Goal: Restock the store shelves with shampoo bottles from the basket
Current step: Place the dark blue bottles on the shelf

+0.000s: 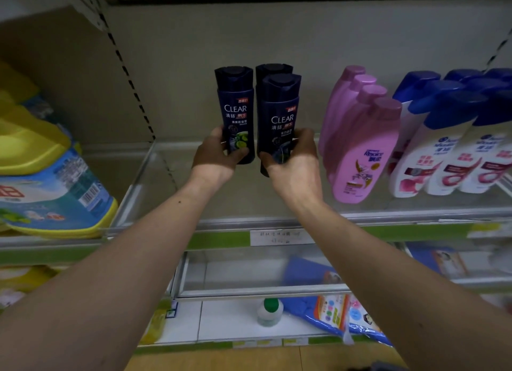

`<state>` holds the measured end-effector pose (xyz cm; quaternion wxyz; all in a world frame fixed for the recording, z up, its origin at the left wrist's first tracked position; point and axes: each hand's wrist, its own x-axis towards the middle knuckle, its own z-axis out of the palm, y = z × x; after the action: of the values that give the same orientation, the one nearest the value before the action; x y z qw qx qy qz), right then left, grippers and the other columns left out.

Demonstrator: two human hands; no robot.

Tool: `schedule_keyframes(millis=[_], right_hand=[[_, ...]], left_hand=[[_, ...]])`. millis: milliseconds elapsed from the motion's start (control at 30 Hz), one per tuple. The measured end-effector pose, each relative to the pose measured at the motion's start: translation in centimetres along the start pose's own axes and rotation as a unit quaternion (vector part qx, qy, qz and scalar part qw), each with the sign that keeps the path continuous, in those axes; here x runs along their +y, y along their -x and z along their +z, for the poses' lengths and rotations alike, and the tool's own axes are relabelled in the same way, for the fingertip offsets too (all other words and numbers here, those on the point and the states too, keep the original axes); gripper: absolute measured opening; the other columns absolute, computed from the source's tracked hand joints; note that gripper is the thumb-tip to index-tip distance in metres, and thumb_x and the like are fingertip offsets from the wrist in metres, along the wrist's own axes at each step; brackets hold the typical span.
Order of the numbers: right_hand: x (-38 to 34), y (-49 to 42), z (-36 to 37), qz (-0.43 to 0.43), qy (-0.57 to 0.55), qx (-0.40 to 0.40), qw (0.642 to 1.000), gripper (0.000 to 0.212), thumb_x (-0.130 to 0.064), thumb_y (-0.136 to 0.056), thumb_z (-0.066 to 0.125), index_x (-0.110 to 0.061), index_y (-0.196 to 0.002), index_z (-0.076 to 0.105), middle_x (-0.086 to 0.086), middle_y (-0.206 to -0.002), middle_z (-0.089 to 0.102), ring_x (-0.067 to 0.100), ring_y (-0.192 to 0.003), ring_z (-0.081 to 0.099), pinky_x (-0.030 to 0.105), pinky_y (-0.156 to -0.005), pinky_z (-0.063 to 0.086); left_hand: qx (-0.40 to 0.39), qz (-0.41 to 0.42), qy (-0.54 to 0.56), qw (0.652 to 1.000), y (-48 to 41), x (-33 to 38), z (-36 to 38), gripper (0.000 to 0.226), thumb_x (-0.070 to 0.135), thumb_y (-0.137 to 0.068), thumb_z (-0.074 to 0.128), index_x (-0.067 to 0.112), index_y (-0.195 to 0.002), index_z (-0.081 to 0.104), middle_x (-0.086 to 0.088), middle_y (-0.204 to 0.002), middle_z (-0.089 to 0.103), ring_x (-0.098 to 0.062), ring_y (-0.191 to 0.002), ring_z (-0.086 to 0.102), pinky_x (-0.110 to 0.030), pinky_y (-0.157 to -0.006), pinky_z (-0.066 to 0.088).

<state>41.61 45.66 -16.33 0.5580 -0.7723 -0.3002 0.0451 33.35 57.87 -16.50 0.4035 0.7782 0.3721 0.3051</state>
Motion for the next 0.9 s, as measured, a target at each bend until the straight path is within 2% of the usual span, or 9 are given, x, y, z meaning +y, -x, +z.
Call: schedule_keyframes(millis=[133,233,300,333,433,467,533,667,900], right_hand=[[0.1,0.3,-0.2,0.033,-0.015,-0.014,0.999,0.056,-0.028,-0.076,0.083,-0.024,-0.11,0.039,0.003,-0.11,0.064,0.024,-0.097,0.068,0.049,-0.083,0.056],[-0.1,1.5,-1.1,0.042,0.023,-0.031,0.998,0.068,-0.032,-0.079,0.083,-0.016,-0.128,0.038,0.009,-0.125,0.054,0.026,-0.115,0.057,0.044,-0.099,0.049],[-0.4,3.0,-2.0,0.024,0.053,-0.031,0.998,0.063,-0.033,-0.085,0.078,-0.01,-0.13,0.04,0.009,-0.126,0.05,0.023,-0.117,0.051,0.036,-0.103,0.044],[-0.7,3.9,-2.5,-0.004,0.053,-0.022,0.998,0.053,-0.032,-0.088,0.074,-0.008,-0.124,0.044,0.007,-0.12,0.05,0.021,-0.112,0.051,0.034,-0.099,0.043],[-0.7,6.1,-3.9,-0.063,-0.073,-0.004,0.995,0.016,-0.024,-0.097,0.061,-0.01,-0.092,0.055,-0.003,-0.083,0.057,0.008,-0.075,0.052,0.032,-0.073,0.046],[-0.4,6.6,-4.5,-0.053,-0.112,-0.017,0.992,0.021,-0.024,-0.099,0.058,-0.012,-0.081,0.055,-0.008,-0.069,0.054,0.006,-0.063,0.048,0.033,-0.064,0.044],[0.5,7.6,-5.7,-0.033,-0.15,-0.046,0.987,0.037,-0.028,-0.1,0.054,-0.015,-0.066,0.046,-0.009,-0.054,0.045,0.008,-0.054,0.041,0.037,-0.055,0.04],[4.1,10.6,-9.1,0.007,-0.196,-0.095,0.976,0.048,-0.037,-0.096,0.051,-0.004,-0.063,0.042,0.022,-0.058,0.045,0.02,-0.056,0.041,0.047,-0.055,0.041],[15.2,16.1,-18.3,0.175,-0.175,-0.179,0.952,0.043,-0.019,-0.104,0.05,-0.012,-0.062,0.049,0.012,-0.058,0.046,0.019,-0.056,0.041,0.034,-0.055,0.035]], left_hand=[[-0.007,-0.017,0.001,1.0,0.0,-0.2,0.2,0.055,0.009,-0.087,0.073,0.011,-0.137,0.051,-0.005,-0.13,0.065,-0.022,-0.121,0.06,-0.035,-0.104,0.046],[-0.009,-0.047,-0.006,0.999,0.6,0.3,0.2,0.072,0.012,-0.088,0.073,0.016,-0.149,0.036,-0.004,-0.148,0.05,-0.02,-0.137,0.046,-0.03,-0.11,0.037],[0.022,-0.089,-0.022,0.996,2.0,1.2,0.2,0.081,0.013,-0.091,0.071,0.017,-0.156,0.023,-0.006,-0.158,0.036,-0.021,-0.145,0.034,-0.03,-0.116,0.031],[0.051,-0.089,-0.026,0.994,3.2,1.8,0.1,0.074,0.012,-0.093,0.068,0.018,-0.154,0.027,-0.007,-0.156,0.038,-0.021,-0.143,0.037,-0.031,-0.115,0.033],[0.132,-0.017,0.029,0.991,8.1,3.9,0.2,0.02,0.018,-0.099,0.058,0.021,-0.118,0.056,0.002,-0.112,0.065,-0.007,-0.099,0.062,-0.025,-0.088,0.053],[0.136,0.009,0.062,0.989,9.9,4.5,0.5,0.006,0.023,-0.101,0.056,0.021,-0.106,0.059,0.004,-0.096,0.066,-0.005,-0.083,0.063,-0.024,-0.078,0.053],[0.129,0.028,0.123,0.984,13.4,5.2,1.9,0.021,0.028,-0.103,0.052,0.017,-0.088,0.062,0.003,-0.075,0.063,-0.007,-0.066,0.058,-0.026,-0.064,0.05],[0.09,-0.004,0.183,0.979,19.5,5.3,6.6,0.035,0.025,-0.105,0.048,0.008,-0.077,0.059,-0.001,-0.063,0.057,-0.009,-0.057,0.052,-0.025,-0.057,0.045],[-0.015,-0.133,0.193,0.972,28.4,2.9,17.1,0.037,0.024,-0.106,0.046,0.009,-0.075,0.06,0.002,-0.059,0.057,-0.007,-0.054,0.052,-0.018,-0.055,0.044]])
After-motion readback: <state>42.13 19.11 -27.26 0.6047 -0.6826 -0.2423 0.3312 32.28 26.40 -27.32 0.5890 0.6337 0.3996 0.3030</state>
